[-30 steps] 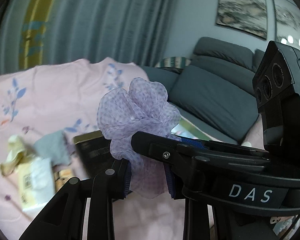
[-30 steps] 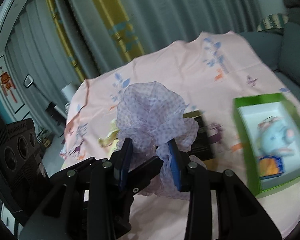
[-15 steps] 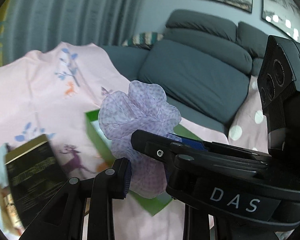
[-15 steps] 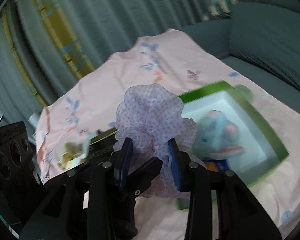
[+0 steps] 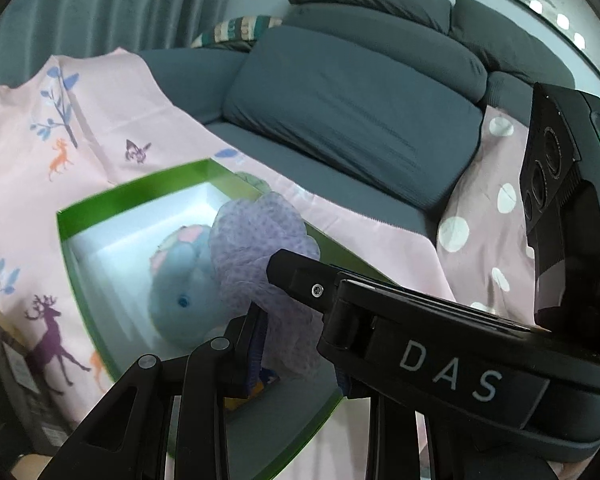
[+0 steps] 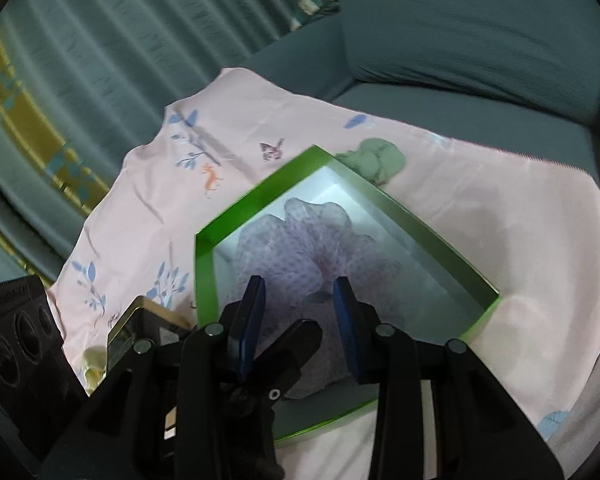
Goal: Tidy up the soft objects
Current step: 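Lower the mesh pouf into the green box and open the right gripper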
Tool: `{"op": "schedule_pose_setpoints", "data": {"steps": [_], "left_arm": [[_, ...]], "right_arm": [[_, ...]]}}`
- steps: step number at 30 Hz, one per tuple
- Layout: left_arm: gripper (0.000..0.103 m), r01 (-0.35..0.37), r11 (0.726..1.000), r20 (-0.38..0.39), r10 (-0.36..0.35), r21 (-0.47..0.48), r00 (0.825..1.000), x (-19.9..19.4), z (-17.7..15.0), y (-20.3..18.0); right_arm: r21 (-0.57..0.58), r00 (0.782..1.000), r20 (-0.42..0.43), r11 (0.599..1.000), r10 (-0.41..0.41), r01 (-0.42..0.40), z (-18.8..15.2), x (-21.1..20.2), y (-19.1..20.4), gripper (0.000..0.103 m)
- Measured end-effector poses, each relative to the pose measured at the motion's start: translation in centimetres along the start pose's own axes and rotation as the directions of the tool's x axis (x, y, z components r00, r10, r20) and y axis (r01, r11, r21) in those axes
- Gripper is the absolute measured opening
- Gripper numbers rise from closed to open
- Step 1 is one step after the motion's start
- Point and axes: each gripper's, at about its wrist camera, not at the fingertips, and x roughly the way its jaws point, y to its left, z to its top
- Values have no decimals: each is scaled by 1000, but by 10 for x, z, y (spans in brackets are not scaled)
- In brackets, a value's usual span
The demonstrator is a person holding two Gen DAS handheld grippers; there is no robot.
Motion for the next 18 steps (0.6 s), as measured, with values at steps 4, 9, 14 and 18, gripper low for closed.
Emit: {"op": "schedule_pose_setpoints", "data": {"steps": [4, 9, 14, 18], "left_arm": [[29, -10, 1000, -36, 10, 6, 999, 11, 0, -3], [29, -18, 1000, -82, 17, -14, 997, 22, 0, -2], [30, -31, 998, -120, 24, -63, 993, 27, -3, 6], [30, -44, 995, -140, 31, -88, 990, 30, -5, 9]], "right_arm": [[44, 998, -15, 997, -67, 67, 1, 3, -13, 35], [71, 993, -34, 990, -117, 119, 1, 7, -25, 36], [74, 985, -51, 983, -166, 170, 1, 10, -30, 36], [67, 983, -53, 981, -178, 181, 2, 14, -30, 37]]}}
